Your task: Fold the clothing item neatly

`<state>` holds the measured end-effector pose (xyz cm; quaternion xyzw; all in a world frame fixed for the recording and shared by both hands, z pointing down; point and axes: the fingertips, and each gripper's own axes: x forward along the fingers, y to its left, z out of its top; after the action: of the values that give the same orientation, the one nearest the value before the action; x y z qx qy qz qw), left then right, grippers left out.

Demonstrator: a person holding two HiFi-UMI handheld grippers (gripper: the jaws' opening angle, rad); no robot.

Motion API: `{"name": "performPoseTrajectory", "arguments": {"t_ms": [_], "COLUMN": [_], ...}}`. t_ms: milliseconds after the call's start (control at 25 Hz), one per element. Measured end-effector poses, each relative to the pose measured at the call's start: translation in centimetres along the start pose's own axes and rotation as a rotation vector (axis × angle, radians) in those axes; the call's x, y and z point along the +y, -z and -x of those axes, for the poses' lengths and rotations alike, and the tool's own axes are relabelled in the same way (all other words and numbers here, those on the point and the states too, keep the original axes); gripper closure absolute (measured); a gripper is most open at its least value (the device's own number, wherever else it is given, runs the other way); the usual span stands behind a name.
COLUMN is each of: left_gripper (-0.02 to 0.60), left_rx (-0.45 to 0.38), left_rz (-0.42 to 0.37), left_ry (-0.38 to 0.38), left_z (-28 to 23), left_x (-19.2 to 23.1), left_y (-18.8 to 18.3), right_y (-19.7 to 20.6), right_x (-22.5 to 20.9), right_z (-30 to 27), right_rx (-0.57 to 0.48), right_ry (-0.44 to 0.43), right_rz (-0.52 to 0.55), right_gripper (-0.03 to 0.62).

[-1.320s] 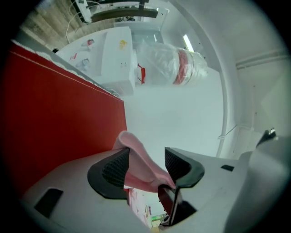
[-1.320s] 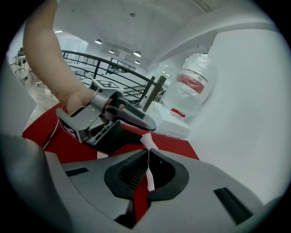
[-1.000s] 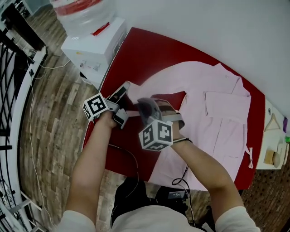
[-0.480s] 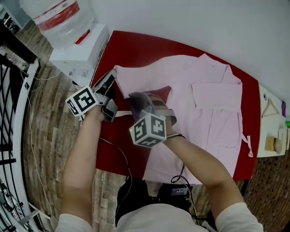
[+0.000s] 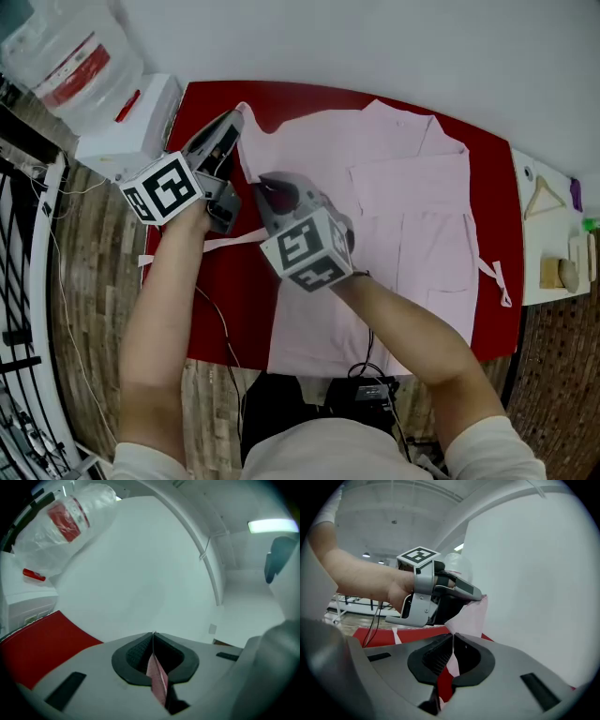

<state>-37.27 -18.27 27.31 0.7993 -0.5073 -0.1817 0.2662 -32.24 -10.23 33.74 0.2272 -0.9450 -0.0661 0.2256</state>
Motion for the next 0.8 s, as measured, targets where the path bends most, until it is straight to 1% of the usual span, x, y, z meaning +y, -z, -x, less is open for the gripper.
{"name": "performPoseTrajectory", "arguments": {"t_ms": [80,200,440,640,800], "left_gripper": [0.569,0.569,0.569,0.569,0.569], "left_rx": [0.021,0.052,0.117,0.188,0.251], "left_rz": [-0.023,-0.049,-0.108,-0.15,-0.166], "left_ry": [0.007,0.036,0.089,0.144,0.187], "left_z": [-1.9,-4.8,-9.6,-13.5,-16.5], "left_x": [-1.6,-4.4,-9.7,-13.8,-16.9], "left_y": [0.5,1.5,4.3,7.7,11.3], "right_y": [0.6,1.7,3.7,5.9,8.5], "right_x": [-1.9,-4.5,-8.3,-11.1,-12.9], "right_z": [1.4,3.5,7.7,11.3,13.9], "right_rx": [-0.006,-0.009,-0.04,-0.052,-0.043], "right_ry": [0.018,0.054,0.108,0.164,0.204], "right_rz": [-0.045,-0.076,-0.16,-0.232,-0.296], "right_gripper": [0.575,0.574,0.574,0.574,0.575]}}
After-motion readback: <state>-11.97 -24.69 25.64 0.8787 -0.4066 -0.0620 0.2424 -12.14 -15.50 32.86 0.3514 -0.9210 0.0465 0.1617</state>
